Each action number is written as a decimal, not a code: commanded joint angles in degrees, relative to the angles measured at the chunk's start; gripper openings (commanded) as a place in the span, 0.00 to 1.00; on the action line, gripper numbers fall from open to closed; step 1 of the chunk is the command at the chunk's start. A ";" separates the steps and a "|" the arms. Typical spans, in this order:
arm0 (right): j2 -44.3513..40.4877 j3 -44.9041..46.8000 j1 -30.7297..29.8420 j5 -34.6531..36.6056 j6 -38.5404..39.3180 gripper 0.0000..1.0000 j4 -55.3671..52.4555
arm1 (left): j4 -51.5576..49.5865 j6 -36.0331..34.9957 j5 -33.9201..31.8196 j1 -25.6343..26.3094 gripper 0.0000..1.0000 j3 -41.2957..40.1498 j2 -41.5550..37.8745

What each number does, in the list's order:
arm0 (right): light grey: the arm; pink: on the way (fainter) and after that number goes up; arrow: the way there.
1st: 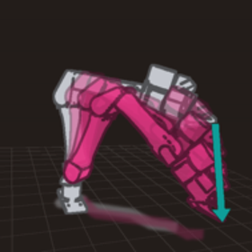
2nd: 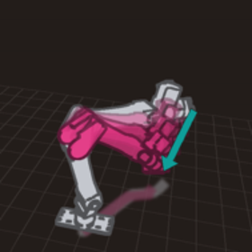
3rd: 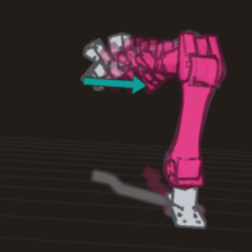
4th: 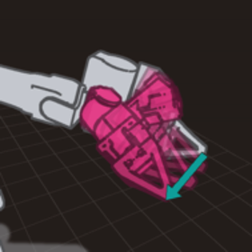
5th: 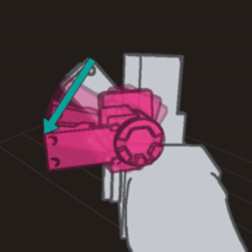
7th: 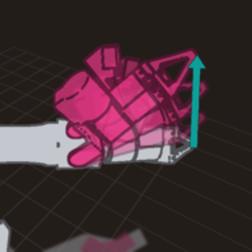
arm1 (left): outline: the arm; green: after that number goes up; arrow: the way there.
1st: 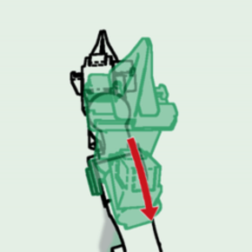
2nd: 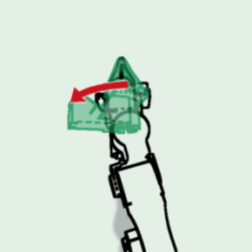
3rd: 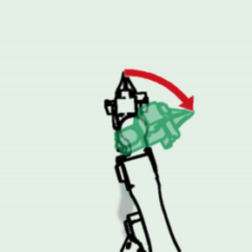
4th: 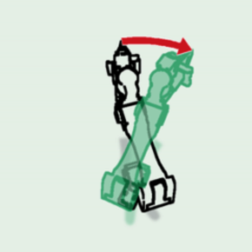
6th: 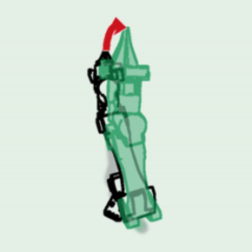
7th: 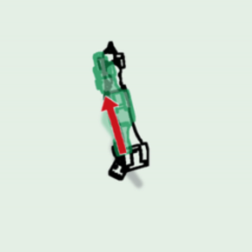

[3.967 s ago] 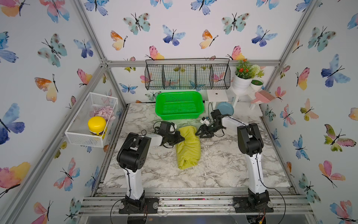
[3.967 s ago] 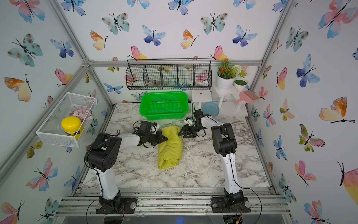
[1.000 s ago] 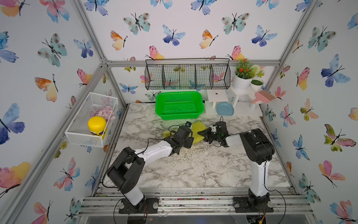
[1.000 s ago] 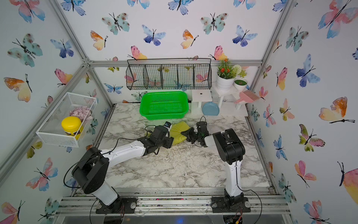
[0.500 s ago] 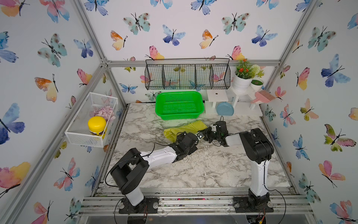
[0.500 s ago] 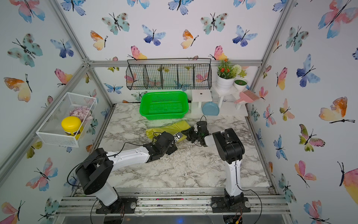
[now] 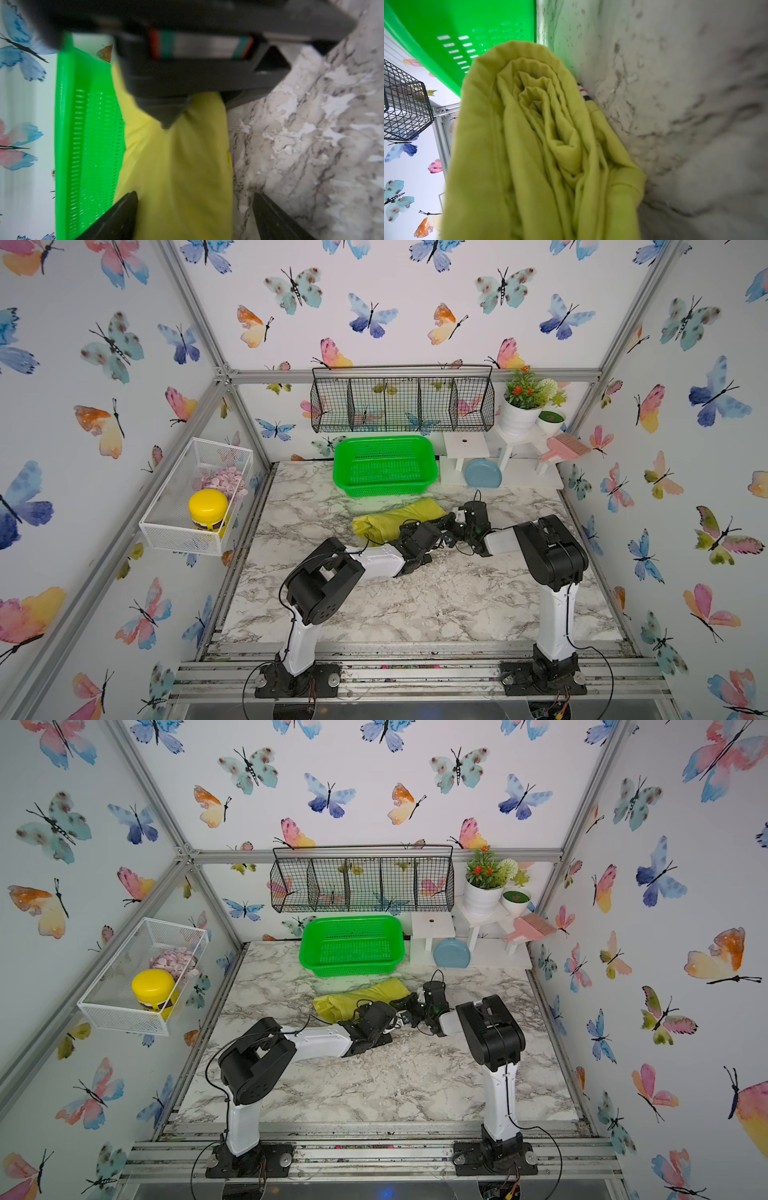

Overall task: Roll up the long pants
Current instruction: Pick up the long pant at the center of the board.

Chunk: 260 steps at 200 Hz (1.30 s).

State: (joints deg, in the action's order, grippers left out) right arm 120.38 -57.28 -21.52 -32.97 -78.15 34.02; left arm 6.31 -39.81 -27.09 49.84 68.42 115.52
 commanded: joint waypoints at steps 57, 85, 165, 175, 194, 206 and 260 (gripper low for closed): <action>-7.58 12.05 3.75 1.79 2.96 0.03 -18.87 | -0.89 1.57 -0.17 -4.52 0.69 5.03 9.15; -10.41 13.63 6.42 0.64 4.26 0.03 -19.70 | -0.95 1.93 -0.60 -5.07 0.00 4.92 7.97; -13.27 9.05 9.06 2.12 9.34 0.80 -25.23 | 1.03 2.72 -1.66 -3.31 0.00 0.89 0.50; -13.75 8.10 9.91 2.91 10.19 0.80 -25.89 | 1.26 2.48 -2.04 -2.62 0.00 0.00 -0.77; -14.34 6.67 11.84 4.09 10.89 0.81 -27.12 | 1.11 2.24 -3.08 -1.37 0.00 -1.33 -4.38; -14.74 6.43 13.61 4.60 10.78 0.81 -27.67 | 0.65 1.92 -3.79 -0.42 0.00 -1.87 -6.27; -18.02 6.55 20.75 4.41 14.12 0.81 -30.56 | -4.15 -5.63 -8.11 3.47 0.00 3.56 -14.82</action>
State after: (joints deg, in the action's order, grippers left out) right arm 103.57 -51.09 -2.22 -29.76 -66.94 8.80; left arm 2.52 -40.18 -30.00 51.35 66.89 107.53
